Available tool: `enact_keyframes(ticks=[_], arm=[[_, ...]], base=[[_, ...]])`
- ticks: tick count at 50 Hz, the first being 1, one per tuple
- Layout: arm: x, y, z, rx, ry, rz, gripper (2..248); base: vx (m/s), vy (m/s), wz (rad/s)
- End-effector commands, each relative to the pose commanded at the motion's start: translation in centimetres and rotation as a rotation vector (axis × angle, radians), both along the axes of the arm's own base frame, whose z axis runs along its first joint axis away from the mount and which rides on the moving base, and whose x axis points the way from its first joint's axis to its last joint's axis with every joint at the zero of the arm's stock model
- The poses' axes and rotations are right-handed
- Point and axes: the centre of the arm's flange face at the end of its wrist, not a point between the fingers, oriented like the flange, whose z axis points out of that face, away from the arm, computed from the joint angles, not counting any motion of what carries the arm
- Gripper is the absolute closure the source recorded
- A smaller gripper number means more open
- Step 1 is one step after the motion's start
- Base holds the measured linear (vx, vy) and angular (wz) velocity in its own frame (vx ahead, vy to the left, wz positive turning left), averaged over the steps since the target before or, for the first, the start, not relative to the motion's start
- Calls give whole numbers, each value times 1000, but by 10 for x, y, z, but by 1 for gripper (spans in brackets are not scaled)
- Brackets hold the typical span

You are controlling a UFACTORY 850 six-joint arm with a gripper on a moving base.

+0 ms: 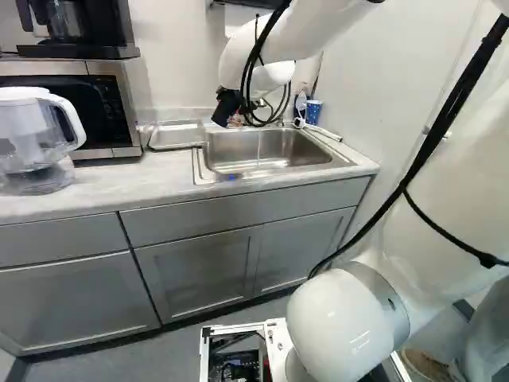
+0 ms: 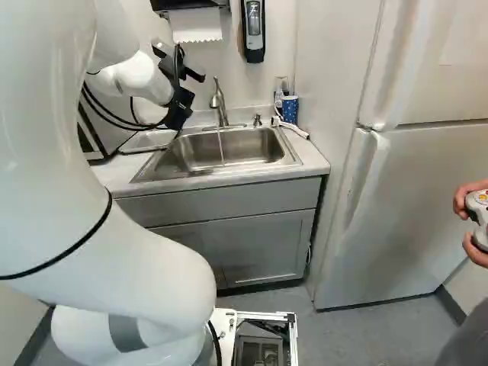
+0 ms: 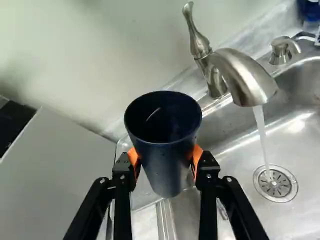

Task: Rinse the cup and place it in the tray

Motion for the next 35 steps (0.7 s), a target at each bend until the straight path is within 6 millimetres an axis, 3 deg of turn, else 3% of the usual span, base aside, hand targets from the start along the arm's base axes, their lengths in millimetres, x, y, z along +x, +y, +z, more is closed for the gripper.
enact_keyframes(ticks=[35], arm=[[0,0,0,322,91,-153,129]], base=[[0,0,0]])
